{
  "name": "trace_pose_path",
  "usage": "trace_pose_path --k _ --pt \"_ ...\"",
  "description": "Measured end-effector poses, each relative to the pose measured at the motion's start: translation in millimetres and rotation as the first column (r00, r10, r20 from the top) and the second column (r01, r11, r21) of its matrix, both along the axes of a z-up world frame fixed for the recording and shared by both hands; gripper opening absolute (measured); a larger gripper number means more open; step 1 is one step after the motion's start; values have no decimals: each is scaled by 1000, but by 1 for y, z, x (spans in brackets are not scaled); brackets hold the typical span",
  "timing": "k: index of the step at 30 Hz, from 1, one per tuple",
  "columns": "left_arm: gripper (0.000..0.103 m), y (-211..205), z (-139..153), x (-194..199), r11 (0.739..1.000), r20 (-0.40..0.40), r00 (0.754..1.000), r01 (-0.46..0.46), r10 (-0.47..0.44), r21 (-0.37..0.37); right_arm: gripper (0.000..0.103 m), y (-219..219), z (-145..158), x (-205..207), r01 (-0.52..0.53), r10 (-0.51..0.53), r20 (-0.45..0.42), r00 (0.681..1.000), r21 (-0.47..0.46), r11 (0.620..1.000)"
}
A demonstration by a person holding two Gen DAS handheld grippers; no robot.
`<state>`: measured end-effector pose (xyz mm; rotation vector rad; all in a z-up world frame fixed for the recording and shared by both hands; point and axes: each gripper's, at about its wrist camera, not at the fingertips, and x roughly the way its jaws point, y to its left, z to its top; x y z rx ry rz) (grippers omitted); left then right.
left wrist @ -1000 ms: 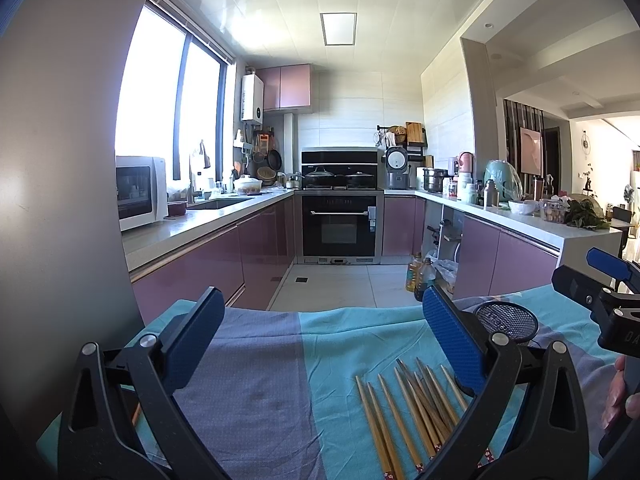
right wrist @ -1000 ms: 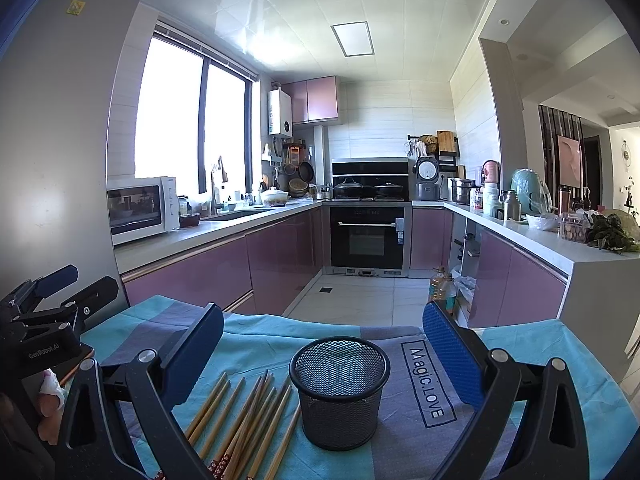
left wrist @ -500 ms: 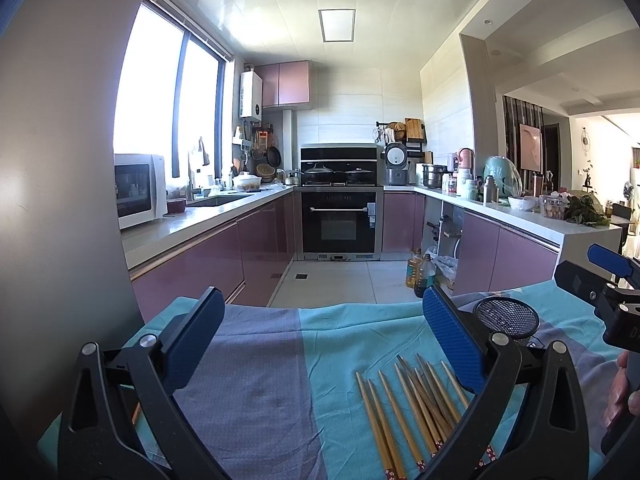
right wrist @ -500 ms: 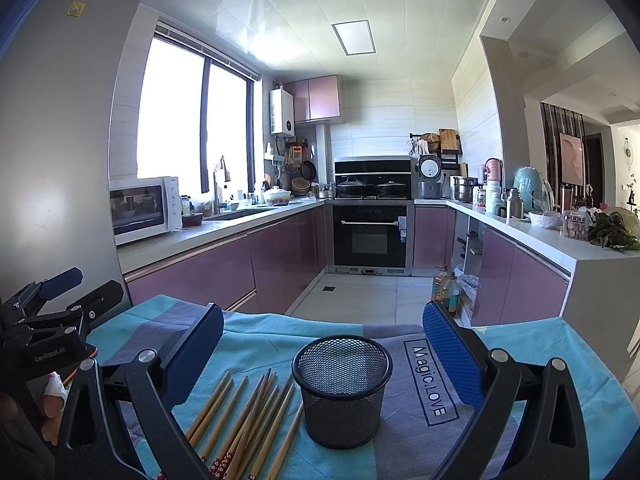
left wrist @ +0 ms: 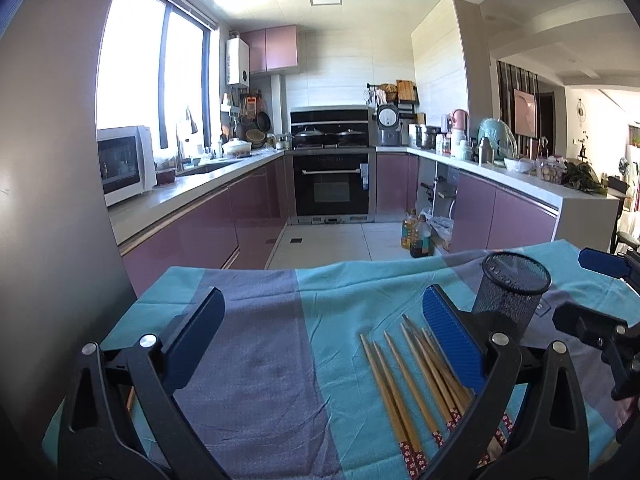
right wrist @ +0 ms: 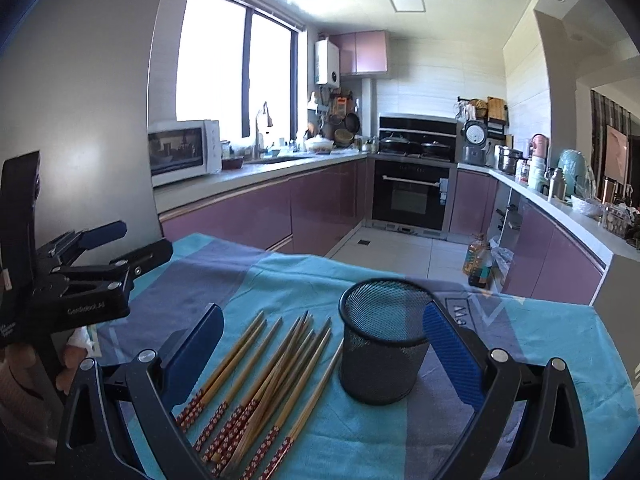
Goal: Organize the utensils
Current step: 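Lower the left tool onto one chopstick and close it while the right tool grasps another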
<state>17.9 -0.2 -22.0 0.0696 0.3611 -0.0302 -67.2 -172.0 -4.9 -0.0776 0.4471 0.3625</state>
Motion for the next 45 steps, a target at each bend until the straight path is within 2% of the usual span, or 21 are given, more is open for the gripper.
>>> trace_pose_path --k 2,4,5,7,9,10,12,17,23,26,30,32,34,37,40,45 --pt "97 0 -7 6 1000 -54 998 14 -13 17 94 7 -12 5 -18 16 -58 998 -29 999" --pt "94 -1 -15 13 999 -101 994 35 -31 33 82 12 -27 14 -25 18 -134 991 -48 999" --pt "94 -1 -19 16 998 -130 990 51 -46 37 80 13 -33 18 -27 18 -171 985 -50 998" --pt "87 -2 -27 24 996 -191 979 80 -70 41 67 12 -44 26 -32 21 -230 973 -46 998" --pt "81 -4 -39 35 994 -259 961 106 -93 36 62 13 -55 36 -21 7 -291 957 -43 999" --pt "74 -5 -45 40 993 -284 954 115 -100 35 58 14 -59 39 -17 3 -307 952 -42 999" --pt "68 -8 -56 49 990 -323 939 136 -120 25 52 14 -64 46 -12 0 -340 941 -34 999" --pt "64 -17 -78 66 983 -396 905 179 -154 28 44 17 -73 60 7 -20 -393 919 -35 999" --pt "57 -26 -101 87 978 -474 865 206 -163 39 32 22 -82 66 23 -53 -422 905 -76 997" --pt "50 -27 -107 92 976 -503 846 216 -178 19 31 24 -83 66 21 -56 -421 905 -89 996" --pt "35 -33 -114 102 973 -534 822 230 -198 -6 30 25 -84 71 20 -57 -426 903 -90 996" --pt "34 -37 -116 107 973 -536 820 229 -200 -12 25 27 -84 73 15 -50 -429 902 -84 996" --pt "25 -37 -115 111 973 -540 815 230 -209 -30 12 25 -84 74 7 -33 -438 898 -59 998" --pt "13 -36 -113 112 972 -546 808 224 -222 -64 8 25 -84 74 2 -18 -448 894 -36 999" --pt "8 -39 -113 113 974 -544 810 217 -220 -70 7 24 -82 72 -1 -9 -446 895 -23 1000" --pt "8 -36 -104 98 973 -530 818 216 -223 -77 6 20 -71 63 -20 19 -415 910 2 1000"
